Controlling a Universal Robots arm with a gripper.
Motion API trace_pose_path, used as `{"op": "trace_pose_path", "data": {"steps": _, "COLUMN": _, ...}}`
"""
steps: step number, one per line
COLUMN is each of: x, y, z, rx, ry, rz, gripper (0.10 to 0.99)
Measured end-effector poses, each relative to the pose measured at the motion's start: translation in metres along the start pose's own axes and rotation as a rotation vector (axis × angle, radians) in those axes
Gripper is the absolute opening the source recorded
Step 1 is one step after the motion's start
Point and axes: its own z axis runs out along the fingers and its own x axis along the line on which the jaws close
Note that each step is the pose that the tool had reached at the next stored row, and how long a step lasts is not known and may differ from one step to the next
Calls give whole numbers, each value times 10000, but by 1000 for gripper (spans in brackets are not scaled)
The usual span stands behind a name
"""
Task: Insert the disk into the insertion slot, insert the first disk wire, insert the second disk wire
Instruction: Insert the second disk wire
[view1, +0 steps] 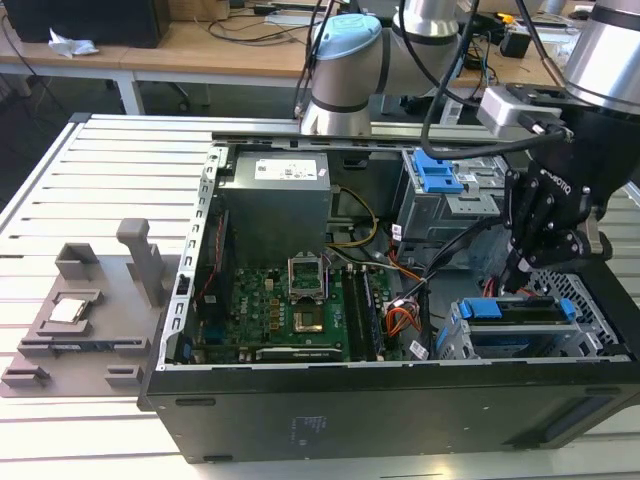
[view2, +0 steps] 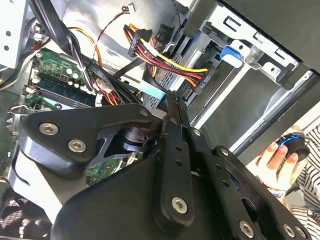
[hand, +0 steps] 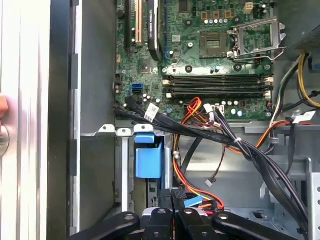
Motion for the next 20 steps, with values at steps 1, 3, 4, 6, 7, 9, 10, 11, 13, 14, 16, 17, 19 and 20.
{"op": "trace_pose_path", "data": {"steps": 1, "x": 12, "y": 0, "z": 3, "rx": 6, "ry": 3, "rz": -37, "gripper": 129}}
{"op": "trace_pose_path", "data": {"steps": 3, "x": 36, "y": 0, "z": 10, "rx": 22, "ry": 19, "rz": -154, "gripper": 129}}
{"op": "trace_pose_path", "data": {"steps": 4, "x": 37, "y": 0, "z": 10, "rx": 24, "ry": 23, "rz": -161, "gripper": 129}}
{"op": "trace_pose_path", "data": {"steps": 6, "x": 39, "y": 0, "z": 10, "rx": 24, "ry": 24, "rz": -161, "gripper": 129}}
{"op": "trace_pose_path", "data": {"steps": 7, "x": 39, "y": 0, "z": 10, "rx": 24, "ry": 24, "rz": -161, "gripper": 129}}
{"op": "trace_pose_path", "data": {"steps": 9, "x": 40, "y": 0, "z": 11, "rx": 24, "ry": 23, "rz": -161, "gripper": 129}}
{"op": "trace_pose_path", "data": {"steps": 10, "x": 44, "y": 0, "z": 11, "rx": 24, "ry": 29, "rz": -161, "gripper": 129}}
{"op": "trace_pose_path", "data": {"steps": 11, "x": 56, "y": 0, "z": 12, "rx": 24, "ry": 45, "rz": -160, "gripper": 129}}
{"op": "trace_pose_path", "data": {"steps": 13, "x": 107, "y": 1, "z": 20, "rx": 23, "ry": 103, "rz": -158, "gripper": 129}}
{"op": "trace_pose_path", "data": {"steps": 14, "x": 122, "y": 1, "z": 23, "rx": 23, "ry": 119, "rz": -157, "gripper": 129}}
{"op": "trace_pose_path", "data": {"steps": 16, "x": 153, "y": 0, "z": 41, "rx": 23, "ry": 162, "rz": -154, "gripper": 129}}
{"op": "trace_pose_path", "data": {"steps": 17, "x": 154, "y": 0, "z": 46, "rx": 24, "ry": 185, "rz": -159, "gripper": 129}}
{"op": "trace_pose_path", "data": {"steps": 19, "x": 155, "y": 0, "z": 46, "rx": 24, "ry": 187, "rz": -164, "gripper": 129}}
{"op": "trace_pose_path", "data": {"steps": 20, "x": 154, "y": 0, "z": 46, "rx": 25, "ry": 186, "rz": -166, "gripper": 129}}
